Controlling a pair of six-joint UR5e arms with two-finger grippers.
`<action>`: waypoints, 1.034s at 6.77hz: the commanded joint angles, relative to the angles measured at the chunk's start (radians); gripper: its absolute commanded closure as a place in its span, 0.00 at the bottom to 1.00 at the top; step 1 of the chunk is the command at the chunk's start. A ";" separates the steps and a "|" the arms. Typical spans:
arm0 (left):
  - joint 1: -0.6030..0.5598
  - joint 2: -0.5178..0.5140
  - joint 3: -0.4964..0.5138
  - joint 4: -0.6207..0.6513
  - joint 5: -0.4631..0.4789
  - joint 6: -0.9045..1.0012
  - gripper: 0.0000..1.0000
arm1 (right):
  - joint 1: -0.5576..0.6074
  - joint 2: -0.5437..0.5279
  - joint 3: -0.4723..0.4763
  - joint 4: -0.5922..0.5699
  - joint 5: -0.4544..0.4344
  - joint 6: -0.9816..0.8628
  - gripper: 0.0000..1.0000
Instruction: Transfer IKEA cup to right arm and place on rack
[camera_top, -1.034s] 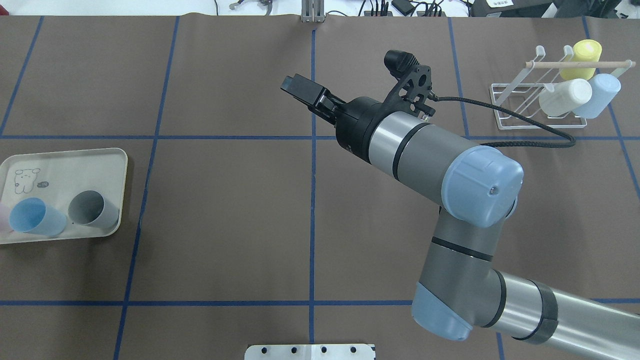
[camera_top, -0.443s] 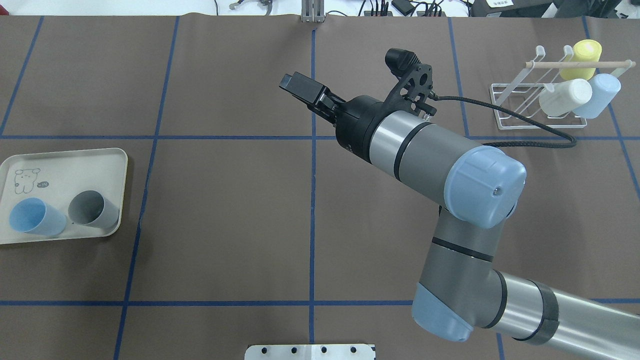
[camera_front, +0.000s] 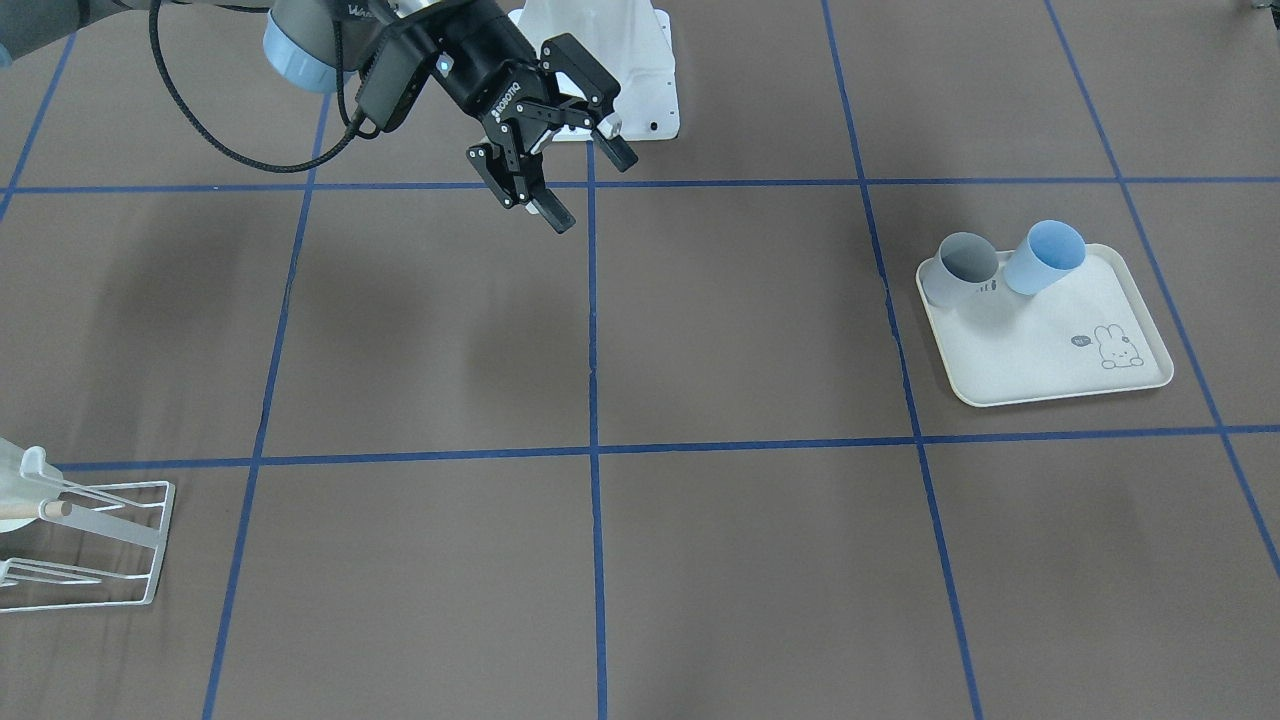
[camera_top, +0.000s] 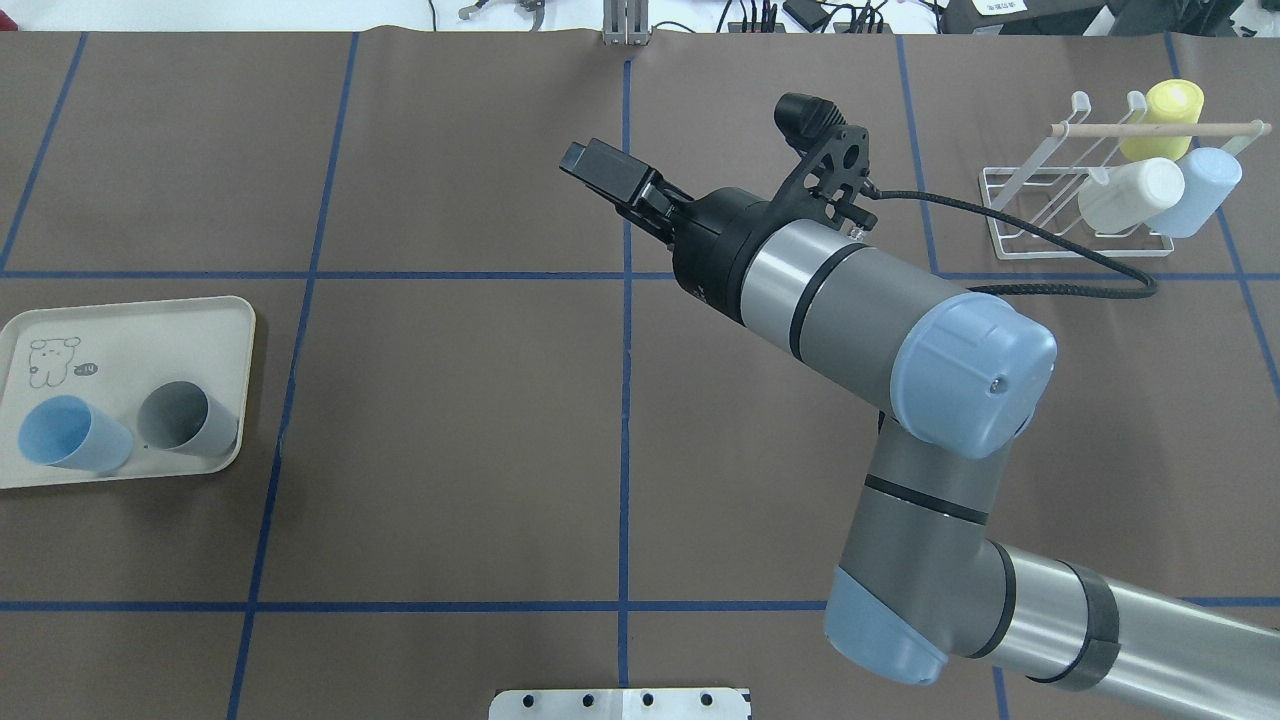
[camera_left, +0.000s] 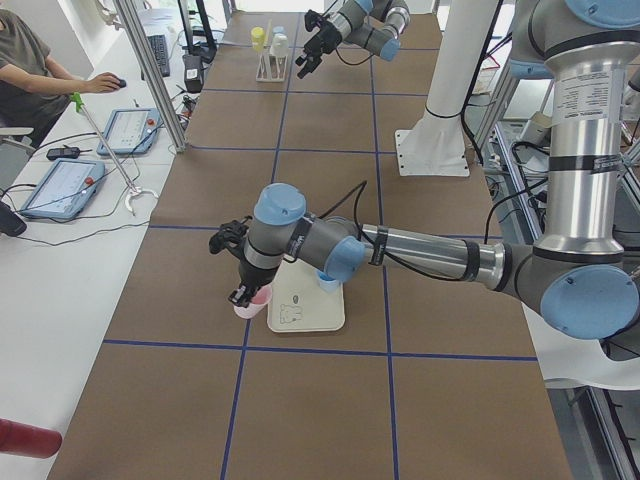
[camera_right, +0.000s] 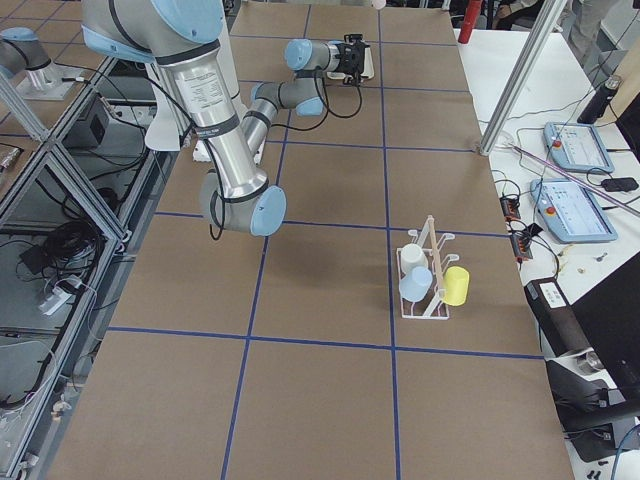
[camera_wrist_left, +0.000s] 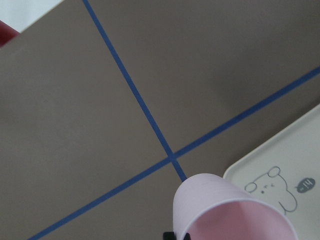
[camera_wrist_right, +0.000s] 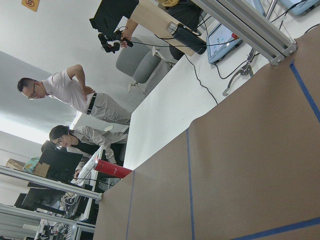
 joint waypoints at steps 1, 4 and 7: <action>-0.012 -0.122 -0.009 -0.002 0.011 -0.262 1.00 | -0.002 -0.002 0.000 0.027 -0.022 0.002 0.00; 0.041 -0.204 0.012 -0.120 0.011 -0.600 1.00 | -0.004 -0.002 -0.004 0.034 -0.039 0.002 0.00; 0.180 -0.226 0.012 -0.336 0.068 -1.012 1.00 | -0.006 0.000 -0.006 0.034 -0.039 0.004 0.00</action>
